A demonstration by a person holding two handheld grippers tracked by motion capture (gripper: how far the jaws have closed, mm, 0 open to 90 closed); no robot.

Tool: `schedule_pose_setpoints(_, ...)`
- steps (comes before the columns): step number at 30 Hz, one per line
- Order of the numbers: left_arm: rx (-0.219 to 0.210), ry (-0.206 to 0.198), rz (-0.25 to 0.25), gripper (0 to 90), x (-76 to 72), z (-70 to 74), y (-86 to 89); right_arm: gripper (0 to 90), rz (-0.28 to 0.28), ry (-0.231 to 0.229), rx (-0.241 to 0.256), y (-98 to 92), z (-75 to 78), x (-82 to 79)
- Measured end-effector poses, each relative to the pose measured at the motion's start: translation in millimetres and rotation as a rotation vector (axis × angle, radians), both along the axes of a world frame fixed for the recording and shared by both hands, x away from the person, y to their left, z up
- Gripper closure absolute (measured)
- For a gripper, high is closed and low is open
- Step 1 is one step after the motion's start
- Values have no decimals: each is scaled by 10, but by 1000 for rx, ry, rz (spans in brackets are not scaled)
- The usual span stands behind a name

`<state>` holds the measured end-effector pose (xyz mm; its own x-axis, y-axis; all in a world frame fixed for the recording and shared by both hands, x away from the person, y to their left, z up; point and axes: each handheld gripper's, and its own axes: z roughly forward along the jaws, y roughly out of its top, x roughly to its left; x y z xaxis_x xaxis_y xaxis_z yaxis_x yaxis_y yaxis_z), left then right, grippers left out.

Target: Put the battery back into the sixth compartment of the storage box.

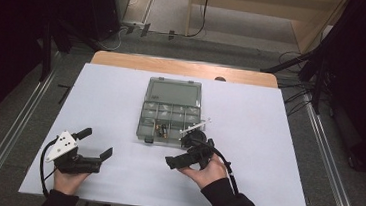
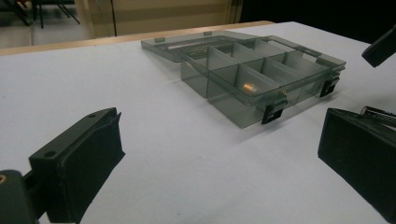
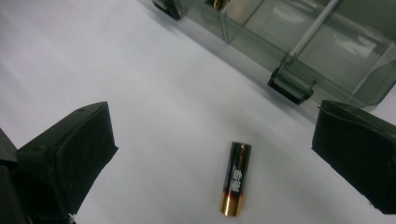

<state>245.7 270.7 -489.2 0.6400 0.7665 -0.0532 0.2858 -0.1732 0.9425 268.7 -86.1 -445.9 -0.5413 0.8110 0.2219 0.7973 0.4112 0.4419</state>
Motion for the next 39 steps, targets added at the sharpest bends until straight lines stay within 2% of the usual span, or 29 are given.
schedule_pose_setpoints(5, 5, 1, 0, 0, 1, -2, -2, 4, 4, 17, -34, 24, -15, -34)
schedule_pose_setpoints(9, 7, 1, 0, 0, 1, -1, 1, 57, -4, 39, -73, 17, -76, -42)
schedule_pose_setpoints(12, 10, 1, -1, 0, 2, -1, 1, 59, -2, 52, -82, 16, -103, -53)
schedule_pose_setpoints(15, 9, 1, 0, 0, 1, -2, -1, 65, 10, 67, -125, 34, -150, -71)
schedule_pose_setpoints(23, 10, 1, 1, 0, 0, -2, 0, 120, 11, 75, -135, 45, -167, -61)
schedule_pose_setpoints(34, 10, 2, 0, 0, -1, -1, -1, 149, 28, 94, -188, 71, -212, -68)
schedule_pose_setpoints(39, 9, 2, 0, 0, 1, -3, -1, 206, 39, 100, -205, 81, -239, -67)
